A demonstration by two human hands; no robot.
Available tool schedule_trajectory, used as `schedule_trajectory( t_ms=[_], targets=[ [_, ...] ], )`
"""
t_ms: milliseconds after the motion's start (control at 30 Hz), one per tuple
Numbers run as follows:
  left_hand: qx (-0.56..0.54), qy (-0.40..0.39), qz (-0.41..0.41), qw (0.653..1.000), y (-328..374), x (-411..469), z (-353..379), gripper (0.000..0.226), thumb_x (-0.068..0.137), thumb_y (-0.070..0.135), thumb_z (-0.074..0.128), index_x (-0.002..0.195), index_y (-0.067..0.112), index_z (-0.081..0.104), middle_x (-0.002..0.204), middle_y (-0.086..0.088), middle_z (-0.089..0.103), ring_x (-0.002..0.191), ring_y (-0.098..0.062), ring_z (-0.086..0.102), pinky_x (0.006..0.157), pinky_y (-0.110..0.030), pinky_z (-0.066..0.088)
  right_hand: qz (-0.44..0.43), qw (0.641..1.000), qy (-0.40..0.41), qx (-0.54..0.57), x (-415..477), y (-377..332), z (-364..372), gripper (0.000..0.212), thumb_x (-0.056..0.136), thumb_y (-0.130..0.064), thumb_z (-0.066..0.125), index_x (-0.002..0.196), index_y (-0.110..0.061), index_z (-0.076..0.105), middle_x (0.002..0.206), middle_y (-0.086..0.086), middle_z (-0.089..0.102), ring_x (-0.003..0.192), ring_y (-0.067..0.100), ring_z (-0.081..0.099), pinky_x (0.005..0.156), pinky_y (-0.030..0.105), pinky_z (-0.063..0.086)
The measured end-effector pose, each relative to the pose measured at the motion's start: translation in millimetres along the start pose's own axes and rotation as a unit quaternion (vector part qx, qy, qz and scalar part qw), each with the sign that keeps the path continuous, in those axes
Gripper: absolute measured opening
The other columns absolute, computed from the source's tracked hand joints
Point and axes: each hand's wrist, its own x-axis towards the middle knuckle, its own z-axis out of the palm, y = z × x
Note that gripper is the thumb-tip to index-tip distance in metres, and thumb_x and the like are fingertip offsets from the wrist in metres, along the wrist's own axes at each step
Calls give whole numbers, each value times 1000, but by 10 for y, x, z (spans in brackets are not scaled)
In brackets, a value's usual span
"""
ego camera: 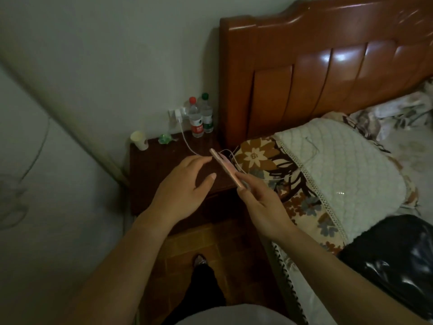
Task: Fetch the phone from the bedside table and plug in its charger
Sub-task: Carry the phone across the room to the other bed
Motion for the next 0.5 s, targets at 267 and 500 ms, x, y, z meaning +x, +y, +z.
schedule_trajectory(
  t_ms=[267,500],
  targets=[
    [-17,-55,81,995,-259,1261,18,46,90,43,42,133,28,40,141,3,40,125,-13,39,94,-34,42,57,993,94,-48,833,207,-64,36,93,-32,45,129,-29,48,116,-24,48,107,-12,42,82,7,35],
    [-33,-146,131,980,-197,1919,481,46,91,43,43,133,27,40,139,5,40,123,-12,41,90,-25,33,119,980,155,-35,1034,515,-325,36,91,-39,44,126,-34,49,120,-21,48,111,-4,45,84,10,36]
  ],
)
